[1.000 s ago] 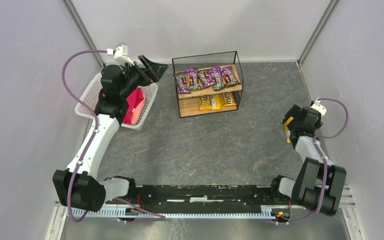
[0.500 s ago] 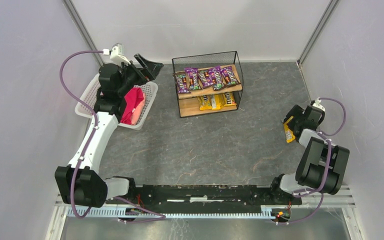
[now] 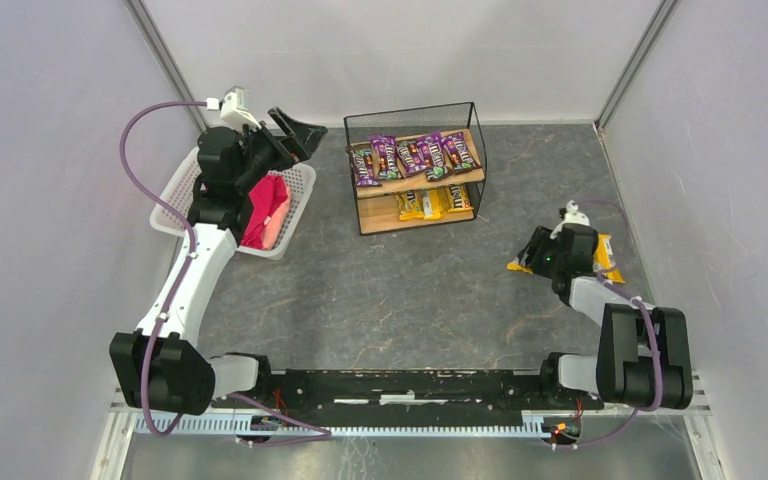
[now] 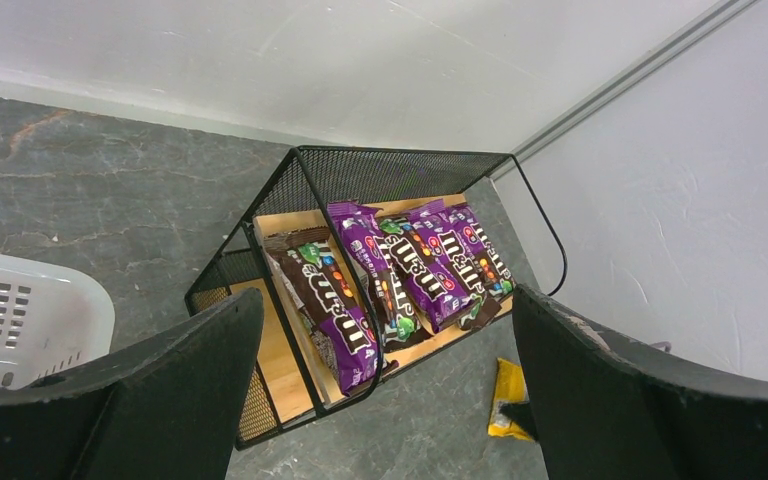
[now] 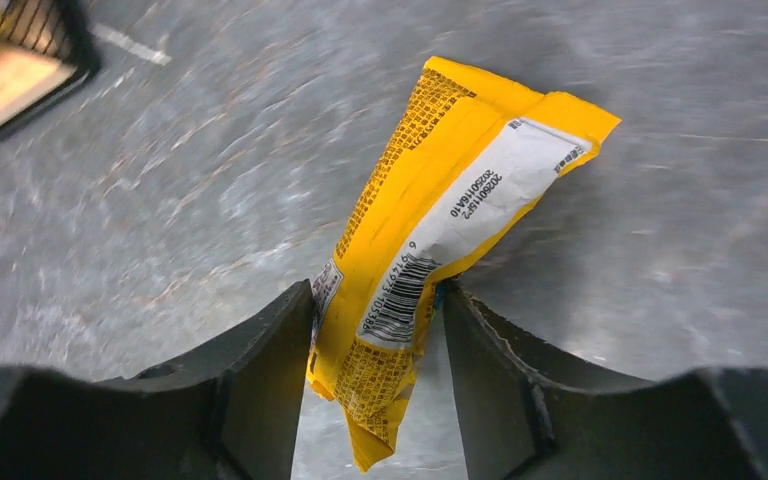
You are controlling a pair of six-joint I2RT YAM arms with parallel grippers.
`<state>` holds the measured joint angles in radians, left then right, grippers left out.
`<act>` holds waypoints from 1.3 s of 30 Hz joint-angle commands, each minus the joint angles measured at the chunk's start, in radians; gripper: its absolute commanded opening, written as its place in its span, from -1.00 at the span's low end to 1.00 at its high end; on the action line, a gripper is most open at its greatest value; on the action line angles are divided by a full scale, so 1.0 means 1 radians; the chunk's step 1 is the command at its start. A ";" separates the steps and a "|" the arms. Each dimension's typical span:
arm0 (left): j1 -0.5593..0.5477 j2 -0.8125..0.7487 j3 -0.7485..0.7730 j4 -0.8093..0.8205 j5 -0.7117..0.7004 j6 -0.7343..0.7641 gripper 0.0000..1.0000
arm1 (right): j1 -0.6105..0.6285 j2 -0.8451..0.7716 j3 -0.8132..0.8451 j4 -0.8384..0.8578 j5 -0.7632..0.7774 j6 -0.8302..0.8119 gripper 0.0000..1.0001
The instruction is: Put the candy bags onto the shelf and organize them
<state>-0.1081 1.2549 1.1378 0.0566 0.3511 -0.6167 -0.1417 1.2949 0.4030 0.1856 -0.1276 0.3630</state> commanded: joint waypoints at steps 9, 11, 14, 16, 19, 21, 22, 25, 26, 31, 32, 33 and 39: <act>-0.002 0.001 0.022 0.040 0.031 -0.030 1.00 | 0.400 -0.020 -0.030 -0.014 0.130 -0.123 -0.08; -0.001 0.001 0.023 0.040 0.031 -0.030 1.00 | 0.509 -0.029 -0.017 -0.033 0.108 -0.177 -0.09; -0.001 -0.001 0.024 0.040 0.031 -0.029 1.00 | 0.697 -0.016 0.015 -0.071 0.099 -0.262 -0.07; -0.001 -0.004 0.023 0.040 0.030 -0.028 1.00 | 0.814 0.020 0.054 -0.102 0.096 -0.307 -0.05; -0.001 -0.006 0.024 0.036 0.024 -0.023 1.00 | 0.924 0.084 0.114 -0.141 0.162 -0.351 -0.03; -0.004 -0.006 0.023 0.032 0.016 -0.017 1.00 | 0.939 0.112 0.140 -0.163 0.262 -0.348 -0.03; -0.008 -0.005 0.025 0.028 0.011 -0.011 1.00 | 0.939 0.115 0.149 -0.174 0.309 -0.336 -0.03; -0.016 -0.003 0.029 0.019 0.002 -0.002 1.00 | 0.939 0.087 0.154 -0.181 0.329 -0.302 0.34; -0.016 -0.002 0.031 0.019 0.005 -0.003 1.00 | 0.938 0.076 0.151 -0.175 0.305 -0.293 0.45; -0.016 -0.013 0.033 0.019 0.011 -0.005 1.00 | 0.897 0.038 0.095 -0.126 0.163 -0.142 0.61; -0.016 -0.015 0.033 0.019 0.009 -0.003 1.00 | 0.869 0.028 0.074 -0.105 0.132 -0.093 0.60; -0.016 -0.015 0.033 0.017 0.007 -0.002 1.00 | 0.844 0.016 0.047 -0.084 0.081 -0.051 0.60; -0.016 -0.009 0.033 0.017 0.008 -0.006 1.00 | 0.739 -0.092 -0.118 0.065 -0.104 0.165 0.57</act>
<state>-0.1204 1.2549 1.1378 0.0540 0.3496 -0.6163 0.6304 1.2564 0.3733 0.1970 -0.1032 0.3489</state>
